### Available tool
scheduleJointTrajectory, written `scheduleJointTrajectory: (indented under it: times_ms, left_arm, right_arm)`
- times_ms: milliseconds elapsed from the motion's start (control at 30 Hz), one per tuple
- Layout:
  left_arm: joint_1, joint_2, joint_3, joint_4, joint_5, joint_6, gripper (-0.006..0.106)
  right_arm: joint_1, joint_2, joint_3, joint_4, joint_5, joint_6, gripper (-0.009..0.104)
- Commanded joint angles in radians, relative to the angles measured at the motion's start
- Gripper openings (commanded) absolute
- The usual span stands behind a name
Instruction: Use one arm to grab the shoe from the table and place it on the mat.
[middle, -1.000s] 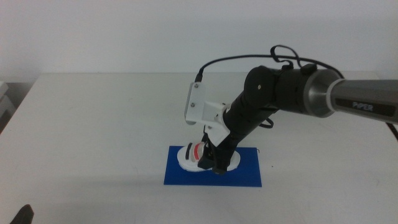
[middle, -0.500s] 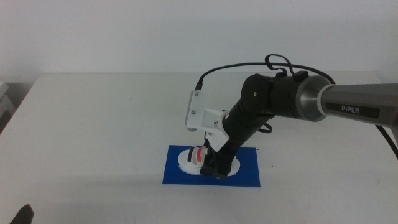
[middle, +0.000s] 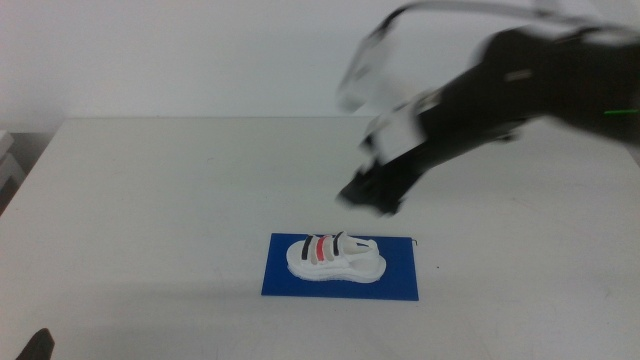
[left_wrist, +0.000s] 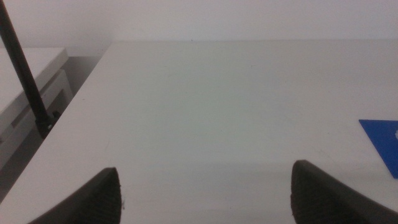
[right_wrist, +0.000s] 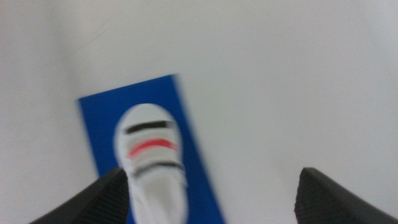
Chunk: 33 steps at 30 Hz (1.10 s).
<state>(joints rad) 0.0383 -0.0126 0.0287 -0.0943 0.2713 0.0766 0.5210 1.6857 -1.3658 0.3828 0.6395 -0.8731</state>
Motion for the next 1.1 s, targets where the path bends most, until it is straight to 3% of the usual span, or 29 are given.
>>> scheduleJointTrajectory:
  times_ms: [0, 133, 300, 533, 667, 867, 1067]
  left_arm:
    - [-0.005, -0.014, 0.008, -0.008, -0.081, -0.005, 0.094]
    - [-0.005, -0.014, 0.008, -0.008, -0.081, -0.005, 0.094]
    - [-0.005, -0.014, 0.008, -0.008, -0.081, -0.005, 0.094]
    - [-0.005, -0.014, 0.008, -0.008, -0.081, -0.005, 0.094]
    - [-0.005, -0.014, 0.008, -0.008, -0.081, -0.005, 0.094]
    - [-0.005, -0.014, 0.008, -0.008, -0.081, -0.005, 0.094]
    - [-0.005, -0.007, 0.008, -0.008, -0.08, -0.005, 0.094]
  right_arm:
    - [-0.039, -0.178, 0.063, -0.063, -0.109, 0.153, 0.092]
    - [-0.13, -0.43, 0.307, -0.094, -0.307, 0.387, 0.092]
    - [-0.239, -0.733, 0.561, -0.139, -0.396, 0.601, 0.092]
    - [-0.298, -1.108, 0.849, -0.362, -0.409, 0.88, 0.092]
    - [-0.298, -1.346, 0.983, -0.452, -0.409, 0.915, 0.092]
    - [-0.298, -1.732, 1.105, -0.488, -0.283, 0.917, 0.092]
    - [-0.297, -1.684, 1.148, -0.475, -0.177, 0.916, 0.092]
